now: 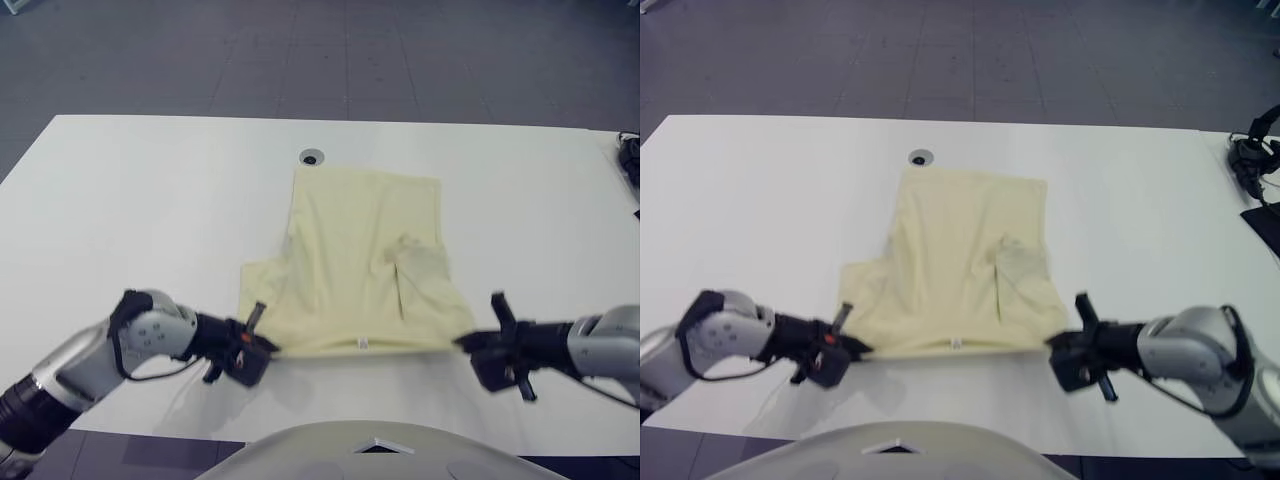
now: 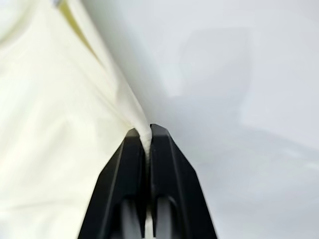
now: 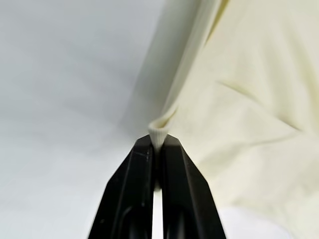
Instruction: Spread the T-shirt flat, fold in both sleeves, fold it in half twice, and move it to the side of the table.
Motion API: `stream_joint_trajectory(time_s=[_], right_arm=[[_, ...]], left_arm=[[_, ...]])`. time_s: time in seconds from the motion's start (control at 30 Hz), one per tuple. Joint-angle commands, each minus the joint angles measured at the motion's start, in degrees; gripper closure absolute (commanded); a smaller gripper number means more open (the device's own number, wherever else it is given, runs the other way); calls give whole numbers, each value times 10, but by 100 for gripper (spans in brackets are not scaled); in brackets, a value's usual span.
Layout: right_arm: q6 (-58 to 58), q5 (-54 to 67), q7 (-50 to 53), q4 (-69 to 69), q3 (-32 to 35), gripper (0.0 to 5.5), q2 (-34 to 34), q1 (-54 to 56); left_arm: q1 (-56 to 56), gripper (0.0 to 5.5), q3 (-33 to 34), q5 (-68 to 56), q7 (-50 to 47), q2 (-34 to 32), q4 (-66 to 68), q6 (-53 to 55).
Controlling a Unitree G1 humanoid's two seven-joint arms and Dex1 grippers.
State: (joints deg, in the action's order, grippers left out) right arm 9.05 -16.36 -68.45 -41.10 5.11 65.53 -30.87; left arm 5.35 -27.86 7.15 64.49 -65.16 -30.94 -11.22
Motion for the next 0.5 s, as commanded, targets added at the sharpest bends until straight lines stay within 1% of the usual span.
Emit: stream_joint_trajectory(time_s=[0.03, 0.1, 0.13, 0.3, 0.43, 0.47, 0.5], right_arm=[[-30, -80, 16, 5, -34, 549, -9, 5], [-47, -88, 17, -9, -40, 549, -16, -9], [-54, -90, 17, -17, -40, 549, -19, -19], [-76, -107, 20, -36, -36, 549, -27, -52], [-88, -101, 25, -47, -33, 549, -37, -68], [-92, -88, 22, -55, -30, 549, -39, -77], [-96, -73, 18, -63, -25, 549, -40, -83]], left_arm=[[-10, 550, -29, 75, 13, 32, -7, 31], [-13, 550, -38, 90, 2, 62, -1, 48], [-12, 550, -42, 101, 2, 67, 1, 48], [17, 550, -36, 110, 2, 63, -11, 57], [28, 550, -21, 82, 0, 67, -17, 71], [33, 520, -16, 63, 2, 70, -24, 78], [38, 505, -11, 45, 2, 72, -31, 85]])
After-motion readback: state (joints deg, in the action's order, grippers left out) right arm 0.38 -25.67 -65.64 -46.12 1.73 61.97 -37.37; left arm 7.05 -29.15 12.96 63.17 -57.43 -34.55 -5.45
